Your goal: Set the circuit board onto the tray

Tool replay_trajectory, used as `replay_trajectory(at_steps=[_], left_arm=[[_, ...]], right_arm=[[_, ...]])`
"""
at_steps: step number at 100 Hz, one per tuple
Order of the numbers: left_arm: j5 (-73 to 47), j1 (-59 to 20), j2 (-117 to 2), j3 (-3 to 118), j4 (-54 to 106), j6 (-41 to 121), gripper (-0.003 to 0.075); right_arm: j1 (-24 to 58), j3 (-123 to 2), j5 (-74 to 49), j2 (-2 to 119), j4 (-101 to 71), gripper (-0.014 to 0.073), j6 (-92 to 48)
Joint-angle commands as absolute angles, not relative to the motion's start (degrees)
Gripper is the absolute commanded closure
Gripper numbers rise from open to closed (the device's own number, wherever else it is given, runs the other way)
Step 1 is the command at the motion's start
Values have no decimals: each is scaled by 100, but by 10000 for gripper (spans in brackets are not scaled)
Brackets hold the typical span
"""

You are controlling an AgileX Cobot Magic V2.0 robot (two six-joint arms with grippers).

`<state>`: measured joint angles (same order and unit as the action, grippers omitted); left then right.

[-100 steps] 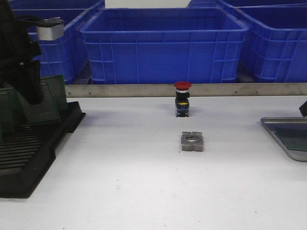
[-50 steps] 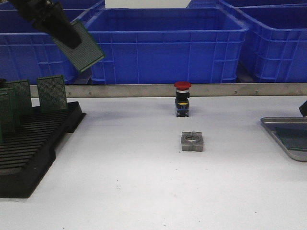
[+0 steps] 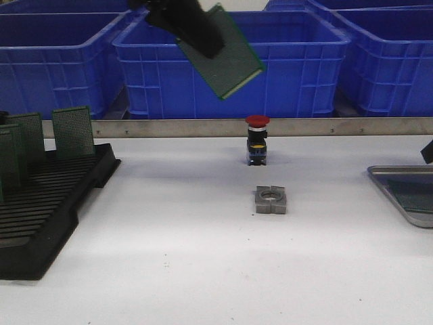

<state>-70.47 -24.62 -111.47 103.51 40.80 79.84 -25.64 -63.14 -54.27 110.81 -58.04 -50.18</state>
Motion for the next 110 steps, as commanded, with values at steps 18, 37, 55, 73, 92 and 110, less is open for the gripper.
replay_trajectory(at_steps=[18,37,55,73,92,110], left_arm=[[-7286,-3144,-11148,10533,4450,7916,738],[-7286,-3171,-11335,10533,4450,7805,738],[-7286,-3171,-11335,10533,4449,7773,738],[-7286,-3171,-11335,10533,4449,7773,738],[-7286,-3171,-11335,10533,4449,7773,738],[-7286,-3171,-11335,10533,4449,7773,738]], right_arm=[[-2593,-6468,-5814,10771,-6076,116,-5198],[-2469,-6837,-6753,10662,-6228,116,-6242],[-2165,-7178,-7586,10341,-6332,116,-7128],[-1722,-7187,-7640,9821,-6110,116,-8094],[-1169,-7187,-7640,9462,-5786,116,-8792],[-803,-7187,-7640,9389,-5511,117,-8906]])
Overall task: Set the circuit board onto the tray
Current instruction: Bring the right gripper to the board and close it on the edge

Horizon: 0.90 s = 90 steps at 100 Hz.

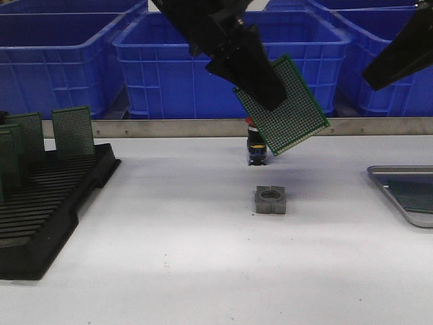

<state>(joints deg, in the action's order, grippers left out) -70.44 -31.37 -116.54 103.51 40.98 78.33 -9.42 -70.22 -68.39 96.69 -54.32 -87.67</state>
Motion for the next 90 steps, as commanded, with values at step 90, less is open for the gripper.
replay_trajectory(at_steps=[90], left_arm=[[-7286,-3171,-11335,10533,4493,7773,738]], right_arm=[[337,-7175,-7338,9528,-5555,140,-8908]])
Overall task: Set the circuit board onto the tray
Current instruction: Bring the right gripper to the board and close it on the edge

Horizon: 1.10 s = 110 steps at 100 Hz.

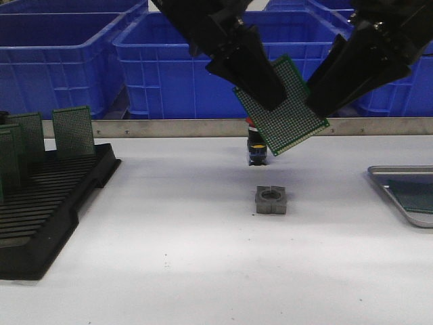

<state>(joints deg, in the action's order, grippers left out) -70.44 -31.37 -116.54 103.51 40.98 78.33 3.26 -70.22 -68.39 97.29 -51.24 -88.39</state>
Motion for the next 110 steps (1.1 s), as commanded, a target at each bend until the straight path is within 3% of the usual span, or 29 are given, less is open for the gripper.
replay_trajectory(at_steps=[1,46,72,86,96,110], left_arm=[[-7286,-3171,-11335,10533,4493,7773,738],[-7286,-3171,-11335,10533,4617,7773,738],[-7286,-3171,-11335,10533,4622,7773,738],[-7276,-3171,-11335,10533,4622,7773,727],[-7276,-3171,-11335,10533,4622,7773,626],[-7276,-3171,-11335,10533,4622,7773,343]], right_arm=[[337,-7175,-7338,9535,-5563,144,-8908],[495,-7175,-7363,9778,-5641,391,-8908],[495,-7175,-7363,9778,-5641,639,-8866],[495,-7175,-7363,9778,-5641,662,-8866],[495,-7175,-7363,9778,-5641,662,-8866],[495,-7175,-7363,9778,-5641,662,-8860]])
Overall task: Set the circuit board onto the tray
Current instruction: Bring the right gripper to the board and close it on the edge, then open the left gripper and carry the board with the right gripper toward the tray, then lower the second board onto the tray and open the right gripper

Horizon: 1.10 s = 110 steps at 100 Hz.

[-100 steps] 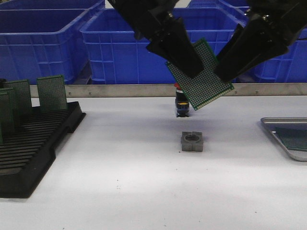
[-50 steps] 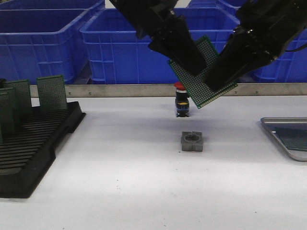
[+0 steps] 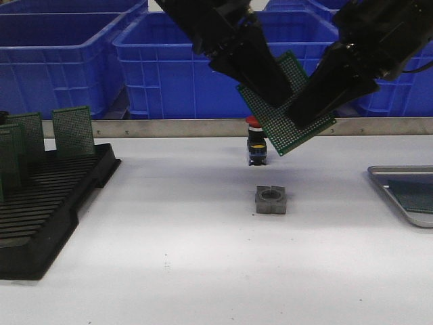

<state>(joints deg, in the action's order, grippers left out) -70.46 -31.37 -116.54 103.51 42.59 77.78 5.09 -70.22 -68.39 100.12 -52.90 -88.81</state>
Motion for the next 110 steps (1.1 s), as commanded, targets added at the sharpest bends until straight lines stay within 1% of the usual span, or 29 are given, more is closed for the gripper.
replay_trajectory(at_steps=[1,5,8,12,15,40,63,87,99,110], left_arm=[[-7261,-3171,-11335,10533,4622,7773,314],[-7248,-3171,-11335,10533,4622,7773,239],[-7250,-3171,-11335,10533,4622,7773,200],[-7250,-3171,-11335,10533,4622,7773,162],[-7247,-3171,-11335,10533,4622,7773,150],[-7236,-3171,-11335,10533,4622,7773,151],[-7236,-3171,-11335,10533,4622,7773,151],[-7247,-3171,-11335,10533,4622,7773,151],[-7247,-3171,-11335,10533,4622,7773,151],[-7247,-3171,-11335,10533,4622,7773,151]], right_arm=[[495,-7175,-7363,9778,-5641,662,-8853],[495,-7175,-7363,9778,-5641,662,-8806],[495,-7175,-7363,9778,-5641,662,-8771],[488,-7188,-7367,9773,-5625,662,-8719],[488,-7193,-7359,9764,-5583,662,-8712],[180,-7193,-7375,9462,-5041,662,-8461],[-791,-7193,-7432,9283,-4901,662,-7909],[-1844,-7183,-7248,9584,-4878,662,-6735],[-2103,-7183,-7212,9849,-4878,662,-6103],[-2160,-7183,-7044,10132,-4874,662,-5799]])
